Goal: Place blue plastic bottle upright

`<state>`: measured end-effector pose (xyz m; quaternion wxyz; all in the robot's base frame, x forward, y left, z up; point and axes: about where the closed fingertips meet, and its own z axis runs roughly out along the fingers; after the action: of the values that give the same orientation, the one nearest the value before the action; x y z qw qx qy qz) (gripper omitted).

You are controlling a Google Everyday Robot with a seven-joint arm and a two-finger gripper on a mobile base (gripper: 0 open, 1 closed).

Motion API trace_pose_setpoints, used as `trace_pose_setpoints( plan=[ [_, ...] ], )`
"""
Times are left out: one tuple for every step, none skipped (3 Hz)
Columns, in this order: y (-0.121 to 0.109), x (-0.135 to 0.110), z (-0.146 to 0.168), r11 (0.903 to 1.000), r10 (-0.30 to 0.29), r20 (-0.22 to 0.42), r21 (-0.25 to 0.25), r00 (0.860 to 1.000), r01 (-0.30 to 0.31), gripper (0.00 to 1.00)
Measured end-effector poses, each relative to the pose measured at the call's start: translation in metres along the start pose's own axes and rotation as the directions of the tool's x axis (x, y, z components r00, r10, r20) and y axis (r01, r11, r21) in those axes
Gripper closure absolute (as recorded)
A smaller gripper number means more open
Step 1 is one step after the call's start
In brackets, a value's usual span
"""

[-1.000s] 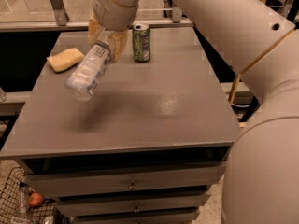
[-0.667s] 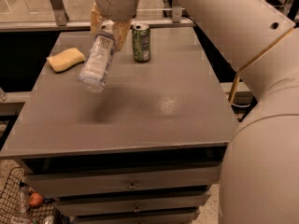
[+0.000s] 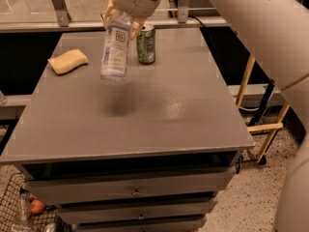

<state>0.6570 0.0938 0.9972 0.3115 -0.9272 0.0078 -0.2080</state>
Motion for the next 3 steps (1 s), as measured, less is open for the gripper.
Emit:
trace_pose_setpoints(
  plan=[
    [0.013, -0.004, -0.009, 0.9899, -0.113, -0.02, 0.084, 0.993, 0.114, 1.0],
    [0.027, -0.011, -0.02, 0.9781, -0.172, -0.036, 0.113, 0.984, 0.175, 1.0],
    [0.031, -0.011, -0.023, 0.9763, -0.182, -0.041, 0.112, 0.982, 0.185, 1.0]
  ],
)
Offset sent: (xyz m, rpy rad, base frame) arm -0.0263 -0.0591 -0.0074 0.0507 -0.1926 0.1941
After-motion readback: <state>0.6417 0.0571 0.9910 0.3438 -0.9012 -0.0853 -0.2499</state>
